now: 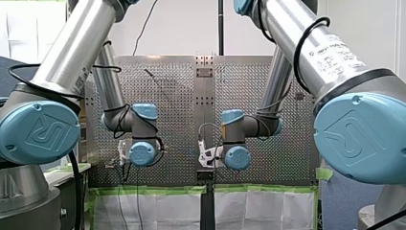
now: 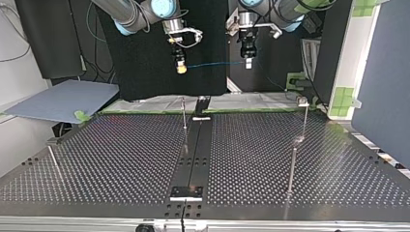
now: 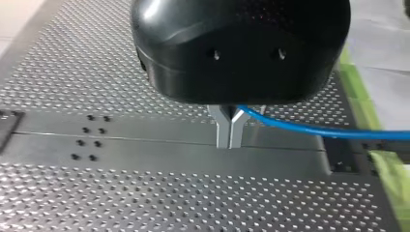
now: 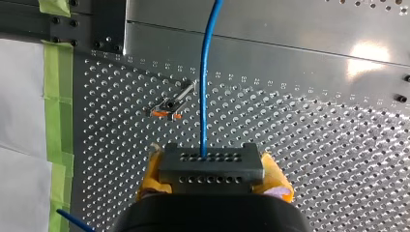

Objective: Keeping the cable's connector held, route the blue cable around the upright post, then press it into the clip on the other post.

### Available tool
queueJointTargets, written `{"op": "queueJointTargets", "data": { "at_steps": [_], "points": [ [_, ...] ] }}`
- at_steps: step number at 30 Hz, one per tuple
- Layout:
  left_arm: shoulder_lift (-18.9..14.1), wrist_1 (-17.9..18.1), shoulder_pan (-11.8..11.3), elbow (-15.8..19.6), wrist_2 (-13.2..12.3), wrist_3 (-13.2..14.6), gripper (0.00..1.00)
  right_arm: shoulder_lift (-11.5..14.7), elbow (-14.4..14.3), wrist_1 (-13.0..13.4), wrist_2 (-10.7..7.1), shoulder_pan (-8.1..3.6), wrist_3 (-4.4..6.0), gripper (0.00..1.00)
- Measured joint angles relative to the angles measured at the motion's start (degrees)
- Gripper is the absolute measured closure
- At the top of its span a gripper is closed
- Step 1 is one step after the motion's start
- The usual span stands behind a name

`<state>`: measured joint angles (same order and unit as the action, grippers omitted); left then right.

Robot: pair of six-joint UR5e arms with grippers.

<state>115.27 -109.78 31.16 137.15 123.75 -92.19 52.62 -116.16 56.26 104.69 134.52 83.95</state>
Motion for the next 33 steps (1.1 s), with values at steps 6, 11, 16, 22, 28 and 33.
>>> {"op": "queueJointTargets", "data": {
  "at_steps": [6, 11, 16, 22, 28, 33],
  "points": [
    [0.14, -1.58, -0.02, 0.02, 0.03, 0.07, 1.00, 0.00, 0.00, 0.00, 0.00, 0.00, 0.00, 1.00],
    [0.15, -1.74, -0.03, 0.02, 0.04, 0.08, 1.00, -0.01, 0.00, 0.00, 0.00, 0.00, 0.00, 1.00],
    [0.16, -1.76, -0.03, 0.02, 0.04, 0.08, 1.00, 0.00, 0.00, 0.00, 0.00, 0.00, 0.00, 1.00],
    [0.11, -2.23, -0.31, -0.19, -0.01, 0.48, 1.00, -0.15, 0.13, -0.13, 0.07, -0.14, -0.14, 1.00],
    [-1.80, -3.21, -0.86, -0.56, -0.68, 0.33, 1.00, -0.11, 2.17, -2.30, 0.92, -1.17, -1.28, 1.00],
    [-4.26, -5.28, -1.29, -0.58, -0.93, -1.75, 1.00, 2.05, 3.39, -4.76, 0.01, -1.72, 0.44, 1.00]
  ]
}}
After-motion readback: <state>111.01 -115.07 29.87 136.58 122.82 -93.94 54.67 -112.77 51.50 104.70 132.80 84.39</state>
